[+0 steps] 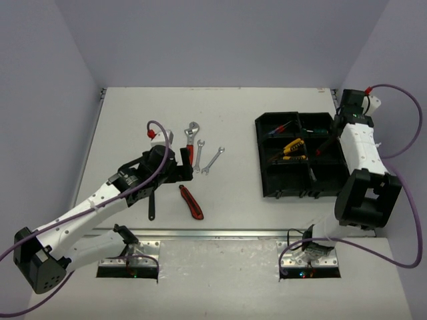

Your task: Sort the tools into containers

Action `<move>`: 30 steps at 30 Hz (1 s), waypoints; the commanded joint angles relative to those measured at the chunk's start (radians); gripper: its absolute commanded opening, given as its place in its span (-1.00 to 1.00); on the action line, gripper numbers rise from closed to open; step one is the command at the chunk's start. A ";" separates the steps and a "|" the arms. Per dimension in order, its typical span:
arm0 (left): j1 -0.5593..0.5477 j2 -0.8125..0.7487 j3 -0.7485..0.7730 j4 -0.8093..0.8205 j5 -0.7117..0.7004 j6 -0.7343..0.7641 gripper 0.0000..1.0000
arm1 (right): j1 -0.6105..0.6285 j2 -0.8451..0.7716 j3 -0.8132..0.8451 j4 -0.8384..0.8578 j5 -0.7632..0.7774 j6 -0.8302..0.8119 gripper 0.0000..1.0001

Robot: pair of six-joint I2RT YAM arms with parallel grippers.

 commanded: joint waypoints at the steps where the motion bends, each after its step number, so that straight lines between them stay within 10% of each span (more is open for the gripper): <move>1: -0.008 -0.036 -0.015 0.032 0.023 -0.076 1.00 | -0.008 0.021 -0.008 0.075 -0.022 -0.016 -1.00; 9: -0.007 0.025 -0.063 0.034 0.036 -0.193 1.00 | -0.009 0.045 -0.072 0.108 -0.174 0.025 -0.81; 11: -0.007 0.044 -0.079 0.001 0.009 -0.303 1.00 | -0.009 0.027 -0.082 0.090 -0.200 0.027 0.03; 13: -0.008 0.066 -0.099 -0.019 0.010 -0.349 1.00 | -0.008 0.030 -0.064 0.055 -0.199 0.032 0.41; 30: -0.168 0.285 -0.103 -0.076 -0.025 -0.673 1.00 | 0.188 -0.185 0.023 -0.107 -0.348 -0.087 0.91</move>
